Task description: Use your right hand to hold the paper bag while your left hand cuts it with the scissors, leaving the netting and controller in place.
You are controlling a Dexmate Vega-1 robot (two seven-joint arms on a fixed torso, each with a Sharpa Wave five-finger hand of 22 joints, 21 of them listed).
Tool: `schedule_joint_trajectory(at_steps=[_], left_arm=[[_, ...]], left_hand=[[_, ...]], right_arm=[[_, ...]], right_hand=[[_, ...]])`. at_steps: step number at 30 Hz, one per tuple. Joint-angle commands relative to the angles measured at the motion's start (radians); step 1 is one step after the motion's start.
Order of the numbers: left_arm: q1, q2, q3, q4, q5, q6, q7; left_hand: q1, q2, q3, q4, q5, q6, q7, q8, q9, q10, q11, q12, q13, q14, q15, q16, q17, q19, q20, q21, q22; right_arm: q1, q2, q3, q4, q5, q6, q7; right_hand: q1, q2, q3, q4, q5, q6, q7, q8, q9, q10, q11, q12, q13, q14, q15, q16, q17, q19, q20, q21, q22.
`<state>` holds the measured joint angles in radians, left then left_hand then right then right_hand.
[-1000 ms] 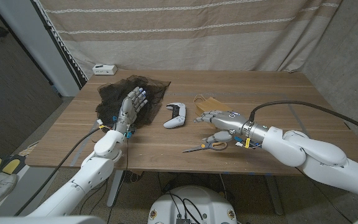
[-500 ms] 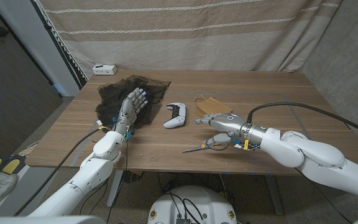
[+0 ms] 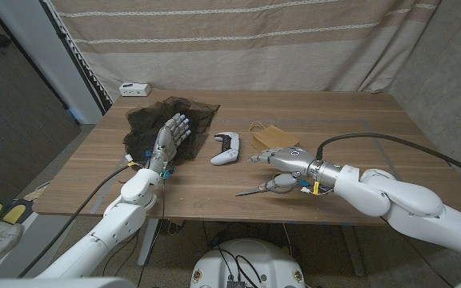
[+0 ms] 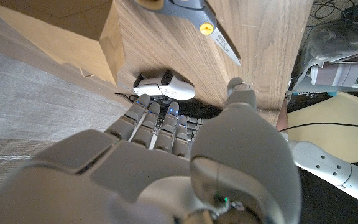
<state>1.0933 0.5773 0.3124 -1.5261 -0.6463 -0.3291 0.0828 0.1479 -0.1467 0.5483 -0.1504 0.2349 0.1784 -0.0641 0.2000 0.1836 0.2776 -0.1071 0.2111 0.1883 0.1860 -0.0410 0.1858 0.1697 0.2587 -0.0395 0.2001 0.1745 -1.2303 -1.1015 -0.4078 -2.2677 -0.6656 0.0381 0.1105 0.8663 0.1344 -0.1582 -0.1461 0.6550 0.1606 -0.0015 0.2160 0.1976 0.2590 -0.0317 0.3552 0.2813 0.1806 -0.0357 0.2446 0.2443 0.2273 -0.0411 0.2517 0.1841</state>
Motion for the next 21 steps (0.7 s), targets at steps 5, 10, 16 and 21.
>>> schedule_joint_trajectory(at_steps=[5,10,16,21], left_arm=[[-0.002,0.000,0.003,-0.001,0.002,0.004,0.001],[-0.002,-0.002,0.004,0.005,0.002,-0.001,-0.004],[-0.002,0.000,0.004,0.005,0.003,-0.004,-0.007],[-0.001,0.002,0.003,0.004,0.003,-0.003,-0.006]], left_hand=[[0.014,0.000,-0.003,-0.002,0.005,0.007,-0.009,-0.001,0.005,0.009,0.000,-0.002,0.005,0.008,-0.096,-0.002,0.004,0.005,-0.068,-0.004,0.003],[0.015,0.000,-0.004,-0.002,0.005,0.007,-0.010,-0.002,0.005,0.010,-0.001,-0.002,0.005,0.009,-0.097,-0.002,0.004,0.006,-0.069,-0.004,0.003],[0.016,0.000,-0.005,-0.002,0.005,0.007,-0.008,-0.002,0.005,0.009,0.000,-0.003,0.005,0.008,-0.097,-0.002,0.004,0.006,-0.069,-0.004,0.003],[0.016,0.000,-0.005,-0.002,0.005,0.007,-0.006,-0.002,0.005,0.009,-0.001,-0.003,0.005,0.008,-0.096,-0.003,0.004,0.006,-0.068,-0.004,0.003]], right_arm=[[0.010,0.018,-0.031,-0.003,-0.051,-0.026,0.014],[0.016,0.020,-0.040,-0.002,-0.061,-0.031,0.026],[0.025,0.026,-0.052,0.001,-0.069,-0.031,0.037],[0.029,0.032,-0.060,0.007,-0.074,-0.028,0.037]], right_hand=[[0.002,-0.003,-0.009,0.014,0.003,0.005,0.006,0.002,0.004,0.005,0.004,0.005,0.005,0.003,-0.116,0.004,0.008,-0.032,-0.046,-0.012,0.004],[0.002,0.000,-0.010,0.018,0.005,0.030,0.002,0.012,0.004,0.014,0.005,0.009,0.007,0.004,-0.115,0.004,0.012,-0.019,-0.049,-0.009,0.006],[0.018,0.006,-0.003,0.013,0.007,0.049,-0.016,0.020,0.006,0.015,0.004,0.009,0.007,0.010,-0.118,0.005,0.014,-0.015,-0.050,-0.009,0.007],[0.029,0.001,-0.001,0.009,0.006,0.080,-0.023,0.032,0.008,0.028,0.003,0.013,0.005,0.025,-0.110,0.007,0.013,0.002,-0.039,-0.004,0.008]])
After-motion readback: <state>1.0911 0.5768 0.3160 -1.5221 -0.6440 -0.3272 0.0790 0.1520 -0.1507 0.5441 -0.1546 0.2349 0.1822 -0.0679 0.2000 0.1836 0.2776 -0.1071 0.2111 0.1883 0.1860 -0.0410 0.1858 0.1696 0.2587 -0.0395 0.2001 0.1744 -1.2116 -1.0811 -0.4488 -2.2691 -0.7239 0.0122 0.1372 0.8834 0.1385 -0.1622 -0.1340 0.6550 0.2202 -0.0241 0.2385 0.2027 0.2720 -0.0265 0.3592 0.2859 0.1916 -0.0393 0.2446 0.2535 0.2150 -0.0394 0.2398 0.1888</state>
